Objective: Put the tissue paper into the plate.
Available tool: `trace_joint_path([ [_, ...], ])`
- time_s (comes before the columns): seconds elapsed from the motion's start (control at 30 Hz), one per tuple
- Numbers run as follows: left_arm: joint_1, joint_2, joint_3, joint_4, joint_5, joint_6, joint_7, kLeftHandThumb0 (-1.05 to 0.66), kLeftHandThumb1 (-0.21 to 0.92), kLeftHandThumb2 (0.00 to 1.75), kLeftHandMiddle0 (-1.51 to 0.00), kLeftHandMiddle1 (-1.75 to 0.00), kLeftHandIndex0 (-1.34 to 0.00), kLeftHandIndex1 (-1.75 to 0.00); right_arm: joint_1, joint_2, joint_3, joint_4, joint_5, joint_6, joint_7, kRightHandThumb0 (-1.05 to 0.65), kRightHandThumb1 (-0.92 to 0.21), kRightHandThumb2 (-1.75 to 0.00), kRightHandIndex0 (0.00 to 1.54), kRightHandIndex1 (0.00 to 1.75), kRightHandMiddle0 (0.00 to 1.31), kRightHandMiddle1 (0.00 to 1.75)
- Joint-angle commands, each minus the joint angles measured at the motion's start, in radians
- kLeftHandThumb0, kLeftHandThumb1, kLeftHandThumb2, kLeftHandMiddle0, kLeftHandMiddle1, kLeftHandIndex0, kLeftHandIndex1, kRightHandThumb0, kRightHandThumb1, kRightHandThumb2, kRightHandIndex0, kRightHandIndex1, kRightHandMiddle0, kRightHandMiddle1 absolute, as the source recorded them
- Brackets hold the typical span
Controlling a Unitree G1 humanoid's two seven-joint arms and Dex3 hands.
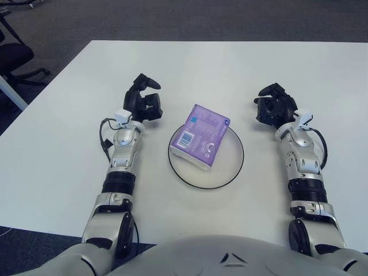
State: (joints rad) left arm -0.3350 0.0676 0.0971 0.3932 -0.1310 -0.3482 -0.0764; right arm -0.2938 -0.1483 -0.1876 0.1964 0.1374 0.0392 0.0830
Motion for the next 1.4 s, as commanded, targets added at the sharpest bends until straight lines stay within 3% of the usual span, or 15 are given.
trace_joint_path([
  [0.0, 0.178, -0.049, -0.010, 0.085, -0.002, 0.006, -0.011, -0.45, 0.42, 1.19, -1.30, -1.75, -0.53, -1.75, 0.094, 0.068, 0.010, 0.052, -0.006, -0.032, -0.036, -0.01, -0.25, -1.38, 0.71, 1.66, 0.42, 1.75],
  [0.77, 0.182, -0.046, -0.012, 0.082, -0.010, 0.006, -0.027, -0.44, 0.43, 1.17, -1.29, -1.75, -0.52, -1.75, 0.029, 0.076, -0.018, 0.295, -0.012, -0.197, -0.132, -0.01, -0.20, -1.46, 0.74, 1.71, 0.45, 1.75],
  [1.37, 0.183, -0.051, -0.008, 0.071, -0.019, 0.053, -0.023, -0.45, 0.42, 1.19, -1.29, -1.75, -0.53, -1.75, 0.021, 0.077, -0.016, 0.344, -0.013, -0.266, -0.162, -0.01, -0.16, -1.51, 0.75, 1.73, 0.47, 1.75],
])
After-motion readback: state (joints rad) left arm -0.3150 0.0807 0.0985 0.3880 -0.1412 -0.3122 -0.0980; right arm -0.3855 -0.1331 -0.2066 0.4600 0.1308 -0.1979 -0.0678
